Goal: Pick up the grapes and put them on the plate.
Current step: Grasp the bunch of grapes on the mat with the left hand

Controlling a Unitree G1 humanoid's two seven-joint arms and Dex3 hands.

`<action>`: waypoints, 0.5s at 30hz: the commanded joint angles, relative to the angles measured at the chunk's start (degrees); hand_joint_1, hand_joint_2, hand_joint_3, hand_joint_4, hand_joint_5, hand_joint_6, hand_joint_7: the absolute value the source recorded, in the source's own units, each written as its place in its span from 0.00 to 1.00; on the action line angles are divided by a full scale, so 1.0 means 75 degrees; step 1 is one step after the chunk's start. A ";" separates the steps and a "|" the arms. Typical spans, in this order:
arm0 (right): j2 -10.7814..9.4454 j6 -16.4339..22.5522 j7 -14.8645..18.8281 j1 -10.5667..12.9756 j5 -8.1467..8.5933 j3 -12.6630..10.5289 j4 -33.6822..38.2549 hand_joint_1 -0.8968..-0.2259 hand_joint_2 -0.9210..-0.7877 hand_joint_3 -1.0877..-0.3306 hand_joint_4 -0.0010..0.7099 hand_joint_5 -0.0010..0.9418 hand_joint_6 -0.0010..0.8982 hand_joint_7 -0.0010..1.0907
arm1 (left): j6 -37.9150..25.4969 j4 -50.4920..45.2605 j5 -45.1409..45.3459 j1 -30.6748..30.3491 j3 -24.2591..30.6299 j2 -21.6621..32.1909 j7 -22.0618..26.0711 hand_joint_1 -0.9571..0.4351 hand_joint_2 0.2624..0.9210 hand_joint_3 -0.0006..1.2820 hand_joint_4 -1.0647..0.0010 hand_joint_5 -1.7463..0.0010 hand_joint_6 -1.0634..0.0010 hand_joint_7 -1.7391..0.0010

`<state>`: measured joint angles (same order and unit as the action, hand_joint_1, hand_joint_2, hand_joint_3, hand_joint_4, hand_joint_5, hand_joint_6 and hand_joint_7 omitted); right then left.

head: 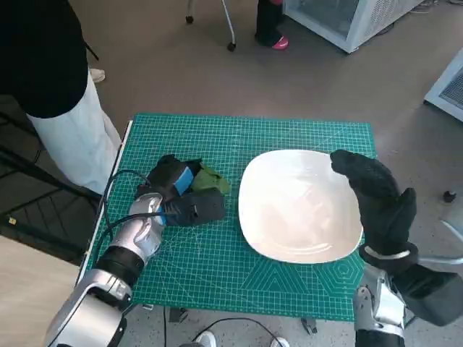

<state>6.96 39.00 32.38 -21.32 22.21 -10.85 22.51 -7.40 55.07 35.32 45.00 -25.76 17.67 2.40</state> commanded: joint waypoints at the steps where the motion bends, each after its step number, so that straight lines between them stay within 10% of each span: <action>1: 0.0042 -0.0107 0.0052 0.0074 0.0006 0.0022 0.0108 0.70 0.00 0.69 0.87 0.00 0.62 0.00 | -0.0259 0.0306 -0.0032 -0.0671 -0.0137 -0.0105 0.0356 0.69 1.00 0.08 0.37 0.28 0.45 0.35; 15: 0.0038 -0.0162 0.0052 0.0084 0.0018 0.0031 0.0080 0.70 0.00 0.69 0.87 0.00 0.62 0.00 | -0.0229 0.0305 0.0009 -0.0701 -0.0161 -0.0064 0.0288 0.69 1.00 0.07 0.37 0.28 0.44 0.36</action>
<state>6.96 38.80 32.44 -21.35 22.30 -10.85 22.61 -7.67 54.92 35.55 44.85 -25.91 17.69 2.18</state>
